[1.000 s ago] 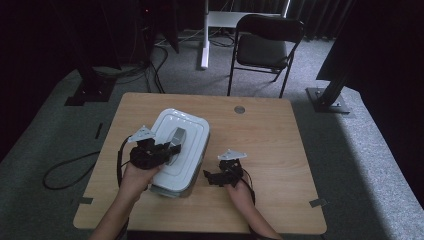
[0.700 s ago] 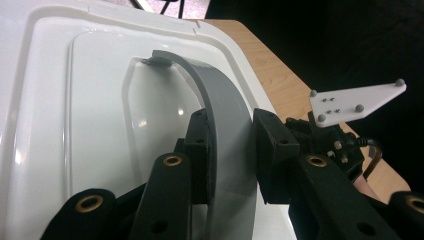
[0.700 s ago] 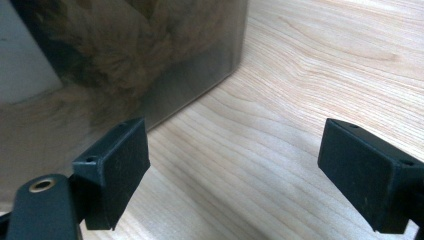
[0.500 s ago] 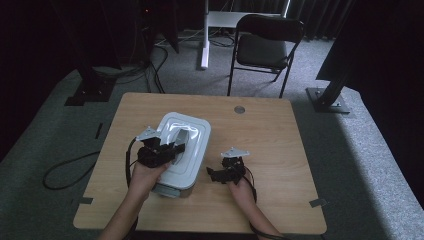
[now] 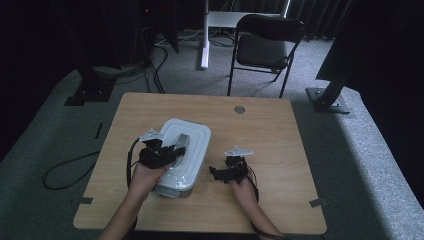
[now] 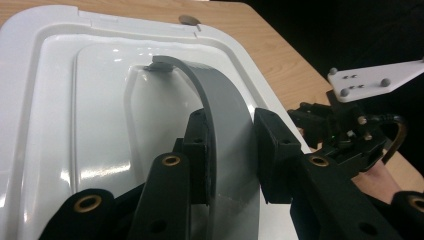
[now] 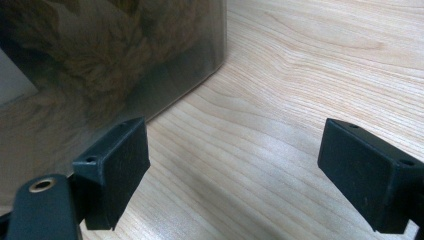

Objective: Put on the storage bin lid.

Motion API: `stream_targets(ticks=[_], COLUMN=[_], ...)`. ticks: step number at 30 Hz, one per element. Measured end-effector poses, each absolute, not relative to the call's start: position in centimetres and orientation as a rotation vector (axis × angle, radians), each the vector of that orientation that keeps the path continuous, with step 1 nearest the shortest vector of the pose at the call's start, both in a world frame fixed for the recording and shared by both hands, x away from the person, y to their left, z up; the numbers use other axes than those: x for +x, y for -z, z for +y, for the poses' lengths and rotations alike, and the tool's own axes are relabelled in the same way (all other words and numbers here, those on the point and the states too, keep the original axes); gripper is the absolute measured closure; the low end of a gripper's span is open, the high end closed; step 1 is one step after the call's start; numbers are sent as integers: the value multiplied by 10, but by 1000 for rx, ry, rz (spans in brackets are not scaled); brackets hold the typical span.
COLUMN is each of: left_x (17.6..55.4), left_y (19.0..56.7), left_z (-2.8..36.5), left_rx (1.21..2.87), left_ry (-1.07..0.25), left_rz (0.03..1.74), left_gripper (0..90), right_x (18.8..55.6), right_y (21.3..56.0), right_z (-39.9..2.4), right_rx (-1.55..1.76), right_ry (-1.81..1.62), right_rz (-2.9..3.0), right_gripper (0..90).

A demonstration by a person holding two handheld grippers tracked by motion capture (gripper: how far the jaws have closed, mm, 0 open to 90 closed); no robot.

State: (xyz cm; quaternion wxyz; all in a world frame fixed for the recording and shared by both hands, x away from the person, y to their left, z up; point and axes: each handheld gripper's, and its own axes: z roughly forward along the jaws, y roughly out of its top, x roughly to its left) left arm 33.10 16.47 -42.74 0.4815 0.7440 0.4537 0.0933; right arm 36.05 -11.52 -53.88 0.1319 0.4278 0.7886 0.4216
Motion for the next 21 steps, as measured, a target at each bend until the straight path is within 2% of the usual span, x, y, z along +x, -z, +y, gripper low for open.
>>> stream_targets(ticks=[5,15,21], left_x=[329,329,326], left_y=[428,427,418], left_z=[155,155,162], left_rx=[1883,1893,1878], left_ry=[-290,-291,-306], left_rz=[1082,1079,1076], left_gripper=[723,711,625], right_x=[360,359,359], right_y=[538,537,535], right_z=[-115,-116,-116], right_rx=[1245,1249,1236], right_ry=[-1227,-1232,-1239], right_rz=[2287,2288,2284], right_gripper=[123,123,123])
